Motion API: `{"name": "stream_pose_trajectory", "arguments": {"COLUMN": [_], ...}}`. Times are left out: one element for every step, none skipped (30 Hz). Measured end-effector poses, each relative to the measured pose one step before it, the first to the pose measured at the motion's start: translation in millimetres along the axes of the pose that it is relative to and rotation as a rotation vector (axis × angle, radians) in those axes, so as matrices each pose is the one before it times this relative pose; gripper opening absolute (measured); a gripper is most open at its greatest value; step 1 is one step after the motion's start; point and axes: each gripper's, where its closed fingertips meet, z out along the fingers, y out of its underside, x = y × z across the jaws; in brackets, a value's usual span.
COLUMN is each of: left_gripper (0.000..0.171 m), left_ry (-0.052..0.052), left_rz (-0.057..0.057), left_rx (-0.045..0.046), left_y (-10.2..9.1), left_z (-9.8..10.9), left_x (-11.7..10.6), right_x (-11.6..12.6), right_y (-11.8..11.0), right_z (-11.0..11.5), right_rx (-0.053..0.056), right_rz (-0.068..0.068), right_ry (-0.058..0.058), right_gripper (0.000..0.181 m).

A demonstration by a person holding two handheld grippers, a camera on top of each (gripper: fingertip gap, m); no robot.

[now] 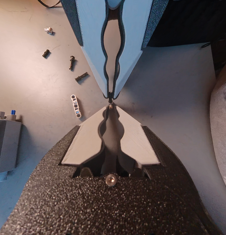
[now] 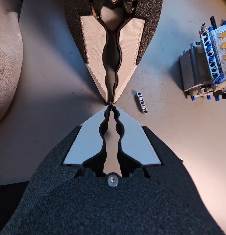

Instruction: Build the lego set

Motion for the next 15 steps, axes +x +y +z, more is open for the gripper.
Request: {"name": "stream_pose_trajectory", "arguments": {"left_gripper": [0.003,0.002,0.0,0.0,0.0,0.0,0.0,0.0,0.0,0.0,0.0,0.0,0.0,0.0,0.0], "left_ry": [-0.0069,-0.0024,-0.0006,-0.0006,0.0021,0.0023,0.0013,0.0021,0.002,-0.0005,-0.0013,0.0004,0.001,-0.0012,-0.002], "left_rz": [0.0065,0.0051,0.0015,-0.0005,-0.0001,0.0001,-0.0007,-0.0009,-0.0018,-0.004,-0.0047,-0.0024,0.0001,0.0009,0.0024], "left_rx": [-0.00267,-0.00089,-0.00015,0.00011,0.00055,0.0014,0.0011,0.00083,0.00107,0.00182,0.00412,0.00655,0.00656,0.00541,0.00321], "left_y": [-0.27,-0.44,-0.29,-0.36,-0.35,-0.42,-0.4,-0.36,-0.24,-0.33,-0.51,-0.91,-0.71,-0.67,-0.43], "left_z": [0.76,0.37,0.19,0.27,0.08,0.08,-0.06,-0.08,-0.21,-0.33,-0.62,-0.87,-0.97,-0.78,-0.42], "left_x": [-0.58,-0.28,-0.41,-0.61,-0.34,-0.25,-0.42,-0.43,-0.59,-0.79,-0.86,-0.23,0.17,0.09,0.04], "right_x": [0.6,0.84,0.28,-0.07,0.44,0.15,0.6,0.73,1.19,1.22,1.31,0.93,0.35,0.2,-0.23], "right_y": [0.2,-0.08,-0.03,0.33,0.23,0.51,0.6,0.5,0.13,-0.01,-0.04,0.24,0.53,0.73,0.71], "right_z": [-0.29,-0.51,-0.44,-0.28,0.02,0.26,0.23,-0.2,-0.81,-1.41,-1.9,-1.83,-1.72,-1.29,-0.8], "right_rx": [-0.0077,-0.0053,-0.0039,-0.006,-0.0057,-0.0081,-0.0087,-0.0084,-0.0064,-0.0056,-0.004,-0.0038,-0.004,-0.0035,-0.0044], "right_rz": [-0.0043,-0.0027,-0.0007,-0.0013,-0.0027,-0.0022,-0.0035,-0.0039,-0.0033,-0.0013,0.0001,0.0019,0.0024,0.0018,0.0013], "right_ry": [0.0049,0.0052,0.0007,-0.0019,0.0018,0.0002,0.0017,0.0016,0.0031,0.0012,0.0017,-0.0005,-0.002,-0.0019,-0.0039], "right_gripper": [0.004,0.004,0.004,0.004,0.004,0.004,0.004,0.004,0.004,0.004,0.004,0.004,0.004,0.004,0.004]}}
